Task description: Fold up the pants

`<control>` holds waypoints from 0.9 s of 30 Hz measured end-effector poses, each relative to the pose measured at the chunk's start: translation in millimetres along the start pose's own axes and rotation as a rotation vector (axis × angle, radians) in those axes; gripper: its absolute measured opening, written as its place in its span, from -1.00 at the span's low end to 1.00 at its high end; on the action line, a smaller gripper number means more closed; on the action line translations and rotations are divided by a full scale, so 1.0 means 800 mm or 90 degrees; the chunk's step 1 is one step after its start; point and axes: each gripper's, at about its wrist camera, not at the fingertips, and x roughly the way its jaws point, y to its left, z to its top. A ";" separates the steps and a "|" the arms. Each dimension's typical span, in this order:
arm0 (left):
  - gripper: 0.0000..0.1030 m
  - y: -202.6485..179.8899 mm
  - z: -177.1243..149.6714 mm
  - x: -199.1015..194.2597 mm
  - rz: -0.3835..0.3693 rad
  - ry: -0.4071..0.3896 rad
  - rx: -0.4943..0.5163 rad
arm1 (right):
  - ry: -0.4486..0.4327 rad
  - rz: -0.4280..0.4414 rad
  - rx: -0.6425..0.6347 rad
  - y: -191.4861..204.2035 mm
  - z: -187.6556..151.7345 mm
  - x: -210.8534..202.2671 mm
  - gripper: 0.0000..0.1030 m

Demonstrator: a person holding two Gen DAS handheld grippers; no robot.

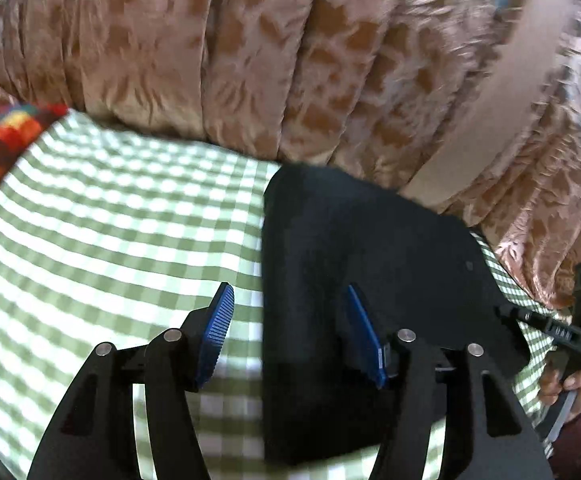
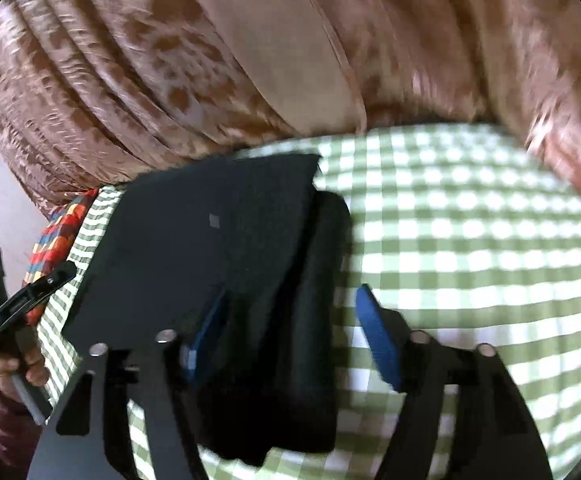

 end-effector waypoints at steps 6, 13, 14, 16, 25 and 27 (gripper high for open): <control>0.01 -0.047 -0.050 0.001 0.045 0.042 0.084 | 0.040 -0.022 -0.087 0.053 -0.036 0.007 -0.37; 0.01 -0.053 -0.056 -0.014 0.061 0.016 0.056 | 0.021 -0.037 -0.032 0.043 -0.049 -0.002 -0.23; 0.00 -0.056 -0.056 -0.022 0.059 0.009 0.055 | 0.011 -0.037 -0.029 0.047 -0.050 -0.010 -0.09; 0.01 -0.061 -0.061 -0.039 0.071 -0.008 0.065 | -0.007 -0.036 -0.023 0.054 -0.054 -0.023 -0.05; 0.37 -0.085 -0.084 -0.091 0.099 -0.038 0.065 | -0.045 -0.071 -0.023 0.095 -0.088 -0.060 0.35; 0.41 -0.088 -0.090 -0.101 0.105 -0.044 0.063 | -0.045 -0.082 -0.030 0.105 -0.098 -0.062 0.44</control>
